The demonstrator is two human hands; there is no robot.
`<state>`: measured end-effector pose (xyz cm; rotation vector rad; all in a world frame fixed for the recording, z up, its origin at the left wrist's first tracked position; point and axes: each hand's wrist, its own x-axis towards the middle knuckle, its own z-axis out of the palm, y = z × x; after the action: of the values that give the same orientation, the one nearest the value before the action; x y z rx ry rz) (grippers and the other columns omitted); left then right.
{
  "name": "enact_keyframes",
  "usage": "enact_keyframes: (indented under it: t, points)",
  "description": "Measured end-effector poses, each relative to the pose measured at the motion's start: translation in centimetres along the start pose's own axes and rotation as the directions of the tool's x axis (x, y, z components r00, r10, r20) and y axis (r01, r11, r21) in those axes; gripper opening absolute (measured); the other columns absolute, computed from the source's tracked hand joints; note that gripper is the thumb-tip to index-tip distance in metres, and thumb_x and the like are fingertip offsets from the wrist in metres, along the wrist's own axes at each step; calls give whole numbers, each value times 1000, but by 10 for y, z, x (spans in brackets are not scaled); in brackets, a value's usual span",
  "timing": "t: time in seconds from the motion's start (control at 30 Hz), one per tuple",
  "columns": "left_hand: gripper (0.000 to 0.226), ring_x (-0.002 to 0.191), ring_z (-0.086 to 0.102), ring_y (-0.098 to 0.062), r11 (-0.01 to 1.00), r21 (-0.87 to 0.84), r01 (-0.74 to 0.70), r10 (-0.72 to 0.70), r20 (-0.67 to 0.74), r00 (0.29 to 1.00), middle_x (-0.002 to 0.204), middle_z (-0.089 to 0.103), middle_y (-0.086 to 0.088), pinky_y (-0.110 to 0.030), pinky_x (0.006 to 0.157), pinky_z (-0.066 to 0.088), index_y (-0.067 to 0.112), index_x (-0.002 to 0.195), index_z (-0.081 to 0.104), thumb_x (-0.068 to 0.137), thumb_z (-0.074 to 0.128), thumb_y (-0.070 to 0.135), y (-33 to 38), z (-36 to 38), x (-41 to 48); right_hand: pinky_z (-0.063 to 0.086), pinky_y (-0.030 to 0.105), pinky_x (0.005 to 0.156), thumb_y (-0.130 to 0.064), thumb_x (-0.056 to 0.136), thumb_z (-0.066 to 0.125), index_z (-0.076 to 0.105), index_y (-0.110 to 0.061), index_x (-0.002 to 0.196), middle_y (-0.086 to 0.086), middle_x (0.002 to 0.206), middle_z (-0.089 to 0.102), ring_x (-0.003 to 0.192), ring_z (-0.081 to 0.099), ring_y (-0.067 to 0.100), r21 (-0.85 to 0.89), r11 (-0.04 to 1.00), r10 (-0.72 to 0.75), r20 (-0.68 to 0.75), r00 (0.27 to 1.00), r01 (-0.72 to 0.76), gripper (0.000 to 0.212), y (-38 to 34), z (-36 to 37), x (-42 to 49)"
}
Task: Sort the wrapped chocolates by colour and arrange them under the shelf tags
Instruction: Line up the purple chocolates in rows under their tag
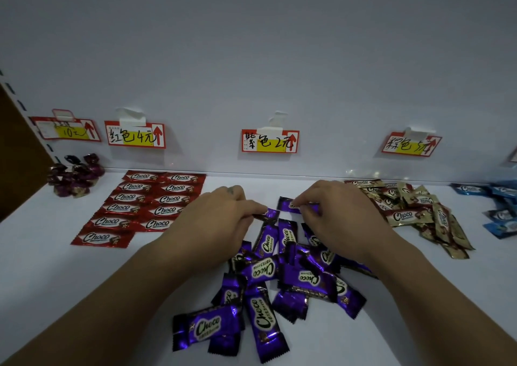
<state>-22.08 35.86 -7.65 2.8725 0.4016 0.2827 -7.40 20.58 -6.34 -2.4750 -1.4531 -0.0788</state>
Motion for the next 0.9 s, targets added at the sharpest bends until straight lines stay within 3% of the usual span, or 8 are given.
enact_keyframes:
  t: [0.3,0.4,0.47,0.6,0.7,0.77,0.83,0.9]
  points:
    - [38,120,35,-11,992,124,-6,4,16,1000,139,35,11,-31,95,35,41,138,43,101,32,37,-1,-4,1,34,20,87,-22,96,43,62,-32,125,-14,129,55,118,47,7,-5,999,-33,98,995,34,36,2,0,0]
    - [40,124,34,-10,993,114,-31,27,41,999,140,38,14,-31,95,33,39,141,40,102,29,37,-1,-2,1,38,25,93,-21,95,46,64,-33,119,-14,129,57,119,48,8,27,1000,-9,97,995,6,32,4,0,0]
    - [41,123,35,-10,993,110,-32,27,44,999,138,40,14,-32,94,32,38,141,41,102,28,36,-2,-1,1,41,27,87,-23,95,49,64,-35,115,-10,123,61,112,52,11,16,1000,22,82,996,-23,28,6,1,1]
    - [42,120,32,-10,994,108,-31,24,64,998,135,38,13,-32,93,29,40,142,37,101,29,34,-2,-1,1,39,27,71,-44,90,58,67,-33,105,-6,101,67,91,58,14,-43,992,124,21,992,-123,20,3,2,11]
    - [45,120,30,-10,996,82,-21,14,87,996,134,35,11,-33,97,27,40,145,32,101,31,33,-2,-1,1,43,27,66,-67,86,48,66,-28,91,-6,79,65,78,60,14,-37,976,212,-14,977,-213,44,-1,3,17]
    - [45,120,29,-10,997,75,-27,20,92,996,134,34,10,-34,98,26,39,145,31,101,30,32,-2,-2,0,46,29,70,-58,93,41,67,-27,97,-4,83,67,83,62,16,19,978,210,-80,974,-209,41,5,-3,15]
    - [46,119,30,-9,998,61,-34,28,87,996,134,35,11,-34,98,26,37,145,31,100,31,31,-1,-2,0,46,30,80,-33,99,47,67,-27,108,-3,108,67,97,59,16,28,989,146,-120,982,-144,23,15,-12,9]
    - [41,114,31,-7,1000,9,-5,5,60,998,132,38,11,-32,98,25,32,140,35,99,33,30,0,-4,-2,40,33,97,-15,95,55,67,-31,110,-10,130,58,118,52,14,11,998,57,-23,998,-57,25,19,-17,5]
